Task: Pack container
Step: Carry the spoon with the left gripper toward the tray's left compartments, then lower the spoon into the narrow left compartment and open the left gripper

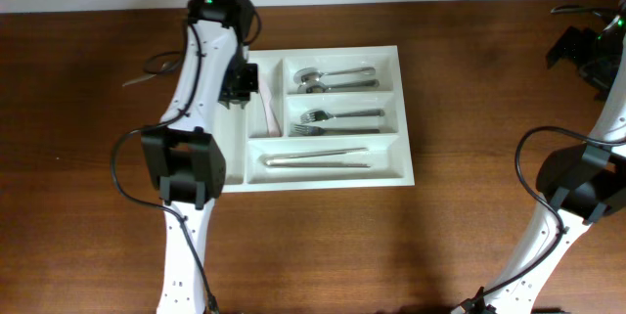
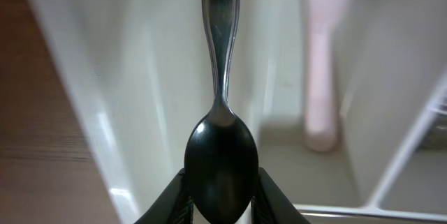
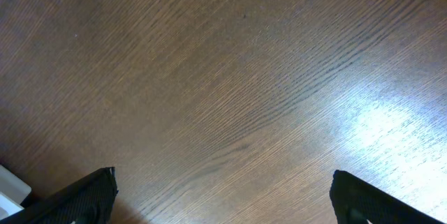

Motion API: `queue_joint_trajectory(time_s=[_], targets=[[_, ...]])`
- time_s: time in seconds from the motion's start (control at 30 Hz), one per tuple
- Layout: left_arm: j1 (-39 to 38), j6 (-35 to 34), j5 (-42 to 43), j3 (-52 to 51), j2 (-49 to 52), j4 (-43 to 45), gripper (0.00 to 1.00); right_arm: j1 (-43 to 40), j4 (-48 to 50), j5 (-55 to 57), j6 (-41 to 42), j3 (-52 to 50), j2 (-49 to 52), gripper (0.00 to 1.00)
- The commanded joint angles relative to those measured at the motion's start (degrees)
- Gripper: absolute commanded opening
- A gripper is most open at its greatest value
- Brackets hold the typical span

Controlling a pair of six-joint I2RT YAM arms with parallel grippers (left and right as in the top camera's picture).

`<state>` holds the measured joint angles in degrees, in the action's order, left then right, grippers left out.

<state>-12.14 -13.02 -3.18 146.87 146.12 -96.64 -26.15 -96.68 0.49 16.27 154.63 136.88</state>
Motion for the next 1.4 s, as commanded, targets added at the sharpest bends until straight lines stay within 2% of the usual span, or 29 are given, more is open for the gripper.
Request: queue_joint_trajectory(time_s=[0.0,0.67,0.97,1.17,1.2,1.3,1.37], targets=[[-1.33,0.72,0.20,-0.55,-1.73,-0.07,0.02,0.26,0.00,-0.04,-0.20,0.85,-1.62,0.99],[1.57,-0.17,0.15,-0.96,-1.73,-0.02,0.02,0.26,0.00,-0.04,-0.20,0.85,-1.62,0.99],[3.06,-0.17,-0.92,-7.87,-1.73,-0.04,0.02,0.26,0.00,-0.07,-0.20,0.85,-1.62,0.99],[3.06,-0.17,-0.94,-8.79,-1.73,0.35,0.02,0.26,0.00,-0.04,-0.20,0.85,-1.62,0.99],[3.06,-0.17,-0.92,-8.79,-1.73,0.35,0.04,0.26,0.00,-0.04,-0.20,0.85,-1.62,0.99],[3.06,-0.17,-0.92,-8.79,-1.73,0.33,0.25,0.26,0.00,-0.04,-0.20,0.85,-1.62,0.99],[3.06,-0.17,-0.92,-8.76,-1.73,0.35,0.31,0.26,0.00,-0.04,-0.20,0.85,-1.62,0.99]])
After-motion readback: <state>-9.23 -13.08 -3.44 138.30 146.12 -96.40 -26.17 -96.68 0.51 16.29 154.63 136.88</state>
